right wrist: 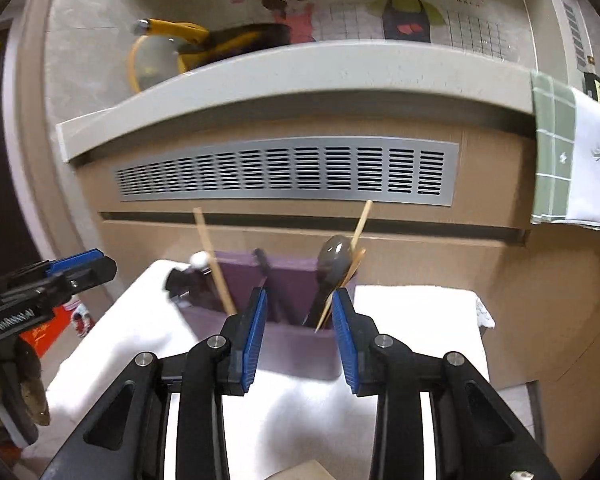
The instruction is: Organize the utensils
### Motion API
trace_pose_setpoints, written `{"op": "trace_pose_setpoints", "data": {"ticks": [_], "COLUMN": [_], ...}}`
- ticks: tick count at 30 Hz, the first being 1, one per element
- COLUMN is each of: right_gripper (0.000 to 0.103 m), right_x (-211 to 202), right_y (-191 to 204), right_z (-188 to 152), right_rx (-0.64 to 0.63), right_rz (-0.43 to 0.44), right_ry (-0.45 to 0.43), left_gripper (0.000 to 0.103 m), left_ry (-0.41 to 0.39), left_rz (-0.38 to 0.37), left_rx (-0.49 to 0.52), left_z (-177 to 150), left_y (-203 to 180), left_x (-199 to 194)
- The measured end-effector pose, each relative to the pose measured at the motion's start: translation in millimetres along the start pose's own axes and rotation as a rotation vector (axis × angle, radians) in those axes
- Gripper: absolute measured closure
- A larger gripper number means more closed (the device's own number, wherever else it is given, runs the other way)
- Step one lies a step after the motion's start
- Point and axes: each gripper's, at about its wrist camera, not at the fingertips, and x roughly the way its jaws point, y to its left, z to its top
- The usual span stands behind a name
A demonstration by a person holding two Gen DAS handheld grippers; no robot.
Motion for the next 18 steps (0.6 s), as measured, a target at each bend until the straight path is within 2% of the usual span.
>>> {"op": "trace_pose_setpoints", "data": {"ticks": [5, 9, 12, 18], "right_gripper": [0.071, 0.071, 0.071, 0.071], "right_x": [-57, -81, -95, -110], "right_y": [36, 57, 68, 85], "right_z": [-45, -87, -111, -139], "right_rx": [-0.061, -0.041, -0.016, -0.018], "right_rz": [-0.006, 0.042, 0.055, 0.032], "right_ry": [-0.062, -0.023, -0.006, -0.004], "left_gripper": [0.063, 0.063, 0.063, 0.063], "left_ry": [0.008, 0.052, 0.048, 0.039], "left_rz": [0.066, 0.117, 0.184, 0.193], "left_rx": [-0.008, -0.023, -0.013, -0.008], "left_z": [-57, -99, -116, -127], "left_y": [-11, -18, -22, -29], "left_x": [-54, -80, -93, -104]}}
